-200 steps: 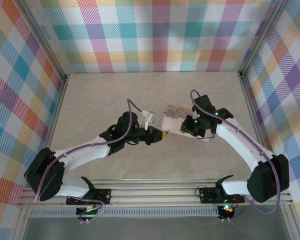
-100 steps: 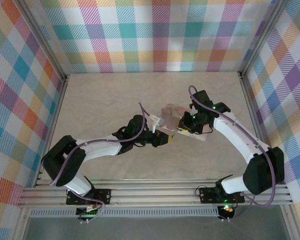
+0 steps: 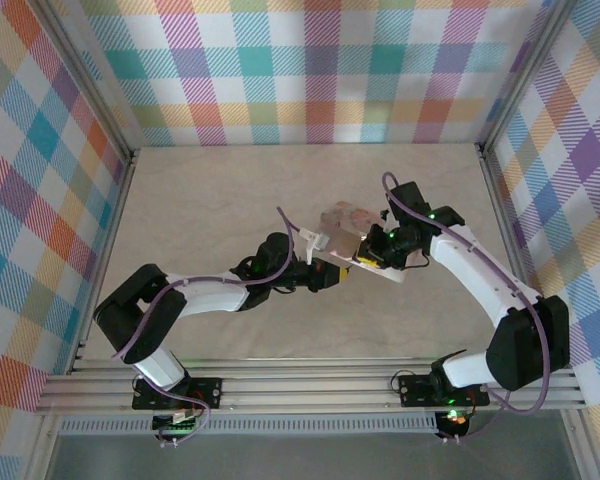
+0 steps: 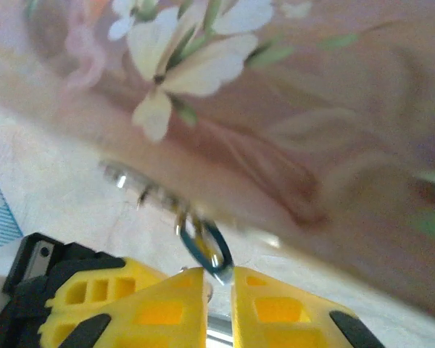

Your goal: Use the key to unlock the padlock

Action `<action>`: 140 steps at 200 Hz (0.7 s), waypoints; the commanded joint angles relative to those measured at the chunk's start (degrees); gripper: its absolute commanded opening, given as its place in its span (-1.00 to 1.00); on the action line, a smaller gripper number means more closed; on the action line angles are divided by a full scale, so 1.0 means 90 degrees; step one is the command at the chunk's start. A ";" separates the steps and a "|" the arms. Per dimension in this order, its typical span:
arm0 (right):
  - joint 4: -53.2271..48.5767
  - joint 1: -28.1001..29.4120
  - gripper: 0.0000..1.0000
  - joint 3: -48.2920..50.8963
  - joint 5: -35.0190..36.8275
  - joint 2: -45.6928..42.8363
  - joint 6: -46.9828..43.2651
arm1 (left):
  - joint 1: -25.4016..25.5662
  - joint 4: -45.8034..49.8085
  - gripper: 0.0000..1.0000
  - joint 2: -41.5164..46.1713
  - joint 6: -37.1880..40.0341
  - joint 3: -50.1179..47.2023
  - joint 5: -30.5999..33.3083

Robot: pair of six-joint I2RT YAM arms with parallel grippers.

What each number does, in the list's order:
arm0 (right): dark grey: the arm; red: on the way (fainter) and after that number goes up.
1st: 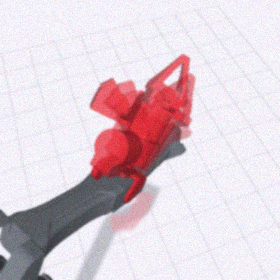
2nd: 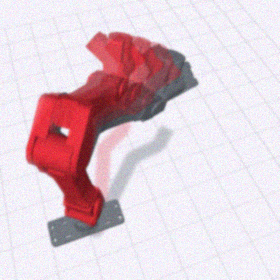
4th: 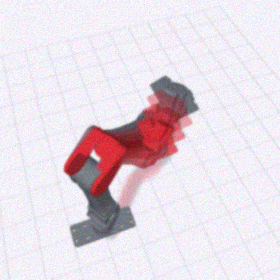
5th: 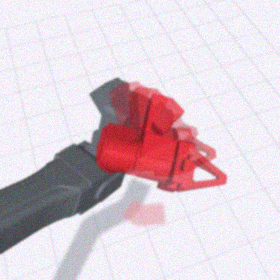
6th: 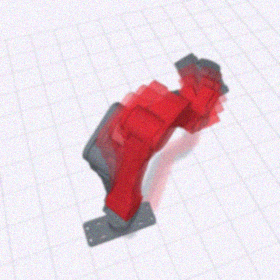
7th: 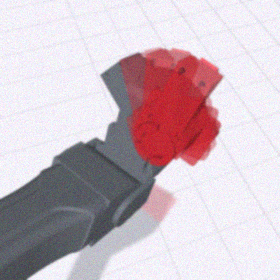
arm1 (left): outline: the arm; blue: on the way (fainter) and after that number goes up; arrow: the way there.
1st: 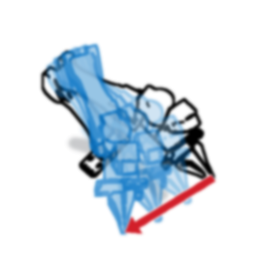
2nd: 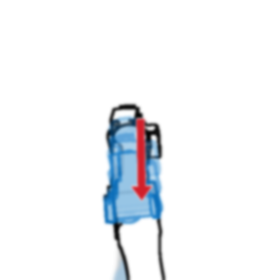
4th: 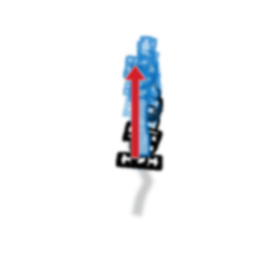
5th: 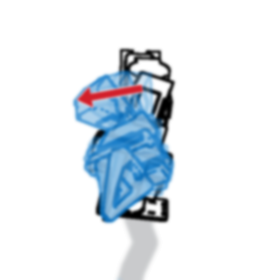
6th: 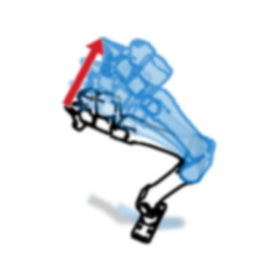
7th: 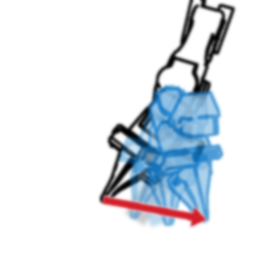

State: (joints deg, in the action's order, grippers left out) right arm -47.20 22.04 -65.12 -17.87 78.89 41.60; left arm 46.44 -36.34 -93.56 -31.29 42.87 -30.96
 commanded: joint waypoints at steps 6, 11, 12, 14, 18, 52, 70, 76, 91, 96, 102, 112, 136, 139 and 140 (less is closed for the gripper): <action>0.0073 -0.0101 -1.00 -0.0023 -0.0241 -0.0231 0.0112 | 0.0080 -0.0449 -1.00 -0.0092 -0.0040 -0.0025 -0.0017; 0.0055 -0.0113 -1.00 -0.0039 -0.0245 -0.0231 0.0113 | 0.0074 -0.0480 -1.00 -0.0112 -0.0056 -0.0028 -0.0010; 0.0047 -0.0114 -1.00 -0.0044 -0.0248 -0.0231 0.0108 | 0.0070 -0.0487 -1.00 -0.0117 -0.0057 -0.0028 -0.0009; 0.0041 -0.0115 -1.00 -0.0046 -0.0250 -0.0228 0.0105 | 0.0071 -0.0497 -1.00 -0.0131 -0.0061 -0.0032 -0.0008; 0.0022 -0.0124 -1.00 -0.0058 -0.0259 -0.0231 0.0104 | 0.0073 -0.0526 -1.00 -0.0140 -0.0075 -0.0042 -0.0007; -0.0131 -0.0147 -1.00 -0.0093 -0.0070 -0.0220 -0.0041 | 0.0070 -0.0563 -1.00 -0.0193 -0.0105 -0.0093 0.0055; -0.0139 -0.0126 -1.00 0.0001 0.0197 -0.0303 -0.0074 | 0.0067 -0.0254 -1.00 -0.0058 -0.0013 -0.0162 0.0173; -0.0127 -0.0085 -1.00 0.0053 0.0304 -0.0348 -0.0058 | 0.0068 -0.0012 -1.00 0.0012 0.0064 -0.0174 0.0244; -0.0026 0.0131 -1.00 0.0214 0.0622 -0.0443 0.0005 | 0.0070 0.0340 -1.00 0.0192 0.0279 -0.0333 0.0382; 0.0029 0.0241 -1.00 0.0283 0.0703 -0.0471 0.0029 | 0.0056 0.0403 -1.00 0.0260 0.0306 -0.0419 0.0432; 0.0105 0.0378 -0.97 0.0350 0.0801 -0.0474 0.0058 | 0.0040 0.0468 -1.00 0.0342 0.0336 -0.0520 0.0484; 0.0217 0.0617 -0.91 0.0466 0.0949 -0.0469 0.0101 | 0.0008 0.0566 -1.00 0.0452 0.0366 -0.0675 0.0547; 0.0454 0.1191 -0.88 0.0726 0.1272 -0.0321 0.0095 | -0.0035 0.0722 -1.00 0.0667 0.0390 -0.1013 0.0719; 0.0488 0.1239 -0.88 0.0765 0.1293 -0.0294 0.0082 | -0.0040 0.0752 -1.00 0.0683 0.0391 -0.1034 0.0732; 0.0488 0.1255 -0.88 0.0783 0.1297 -0.0287 0.0078 | -0.0041 0.0759 -1.00 0.0691 0.0391 -0.1053 0.0738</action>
State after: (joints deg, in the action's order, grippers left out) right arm -44.91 29.39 -60.47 -10.35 75.48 41.78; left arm 46.41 -32.25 -90.15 -29.74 35.64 -26.70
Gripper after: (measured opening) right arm 0.062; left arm 0.048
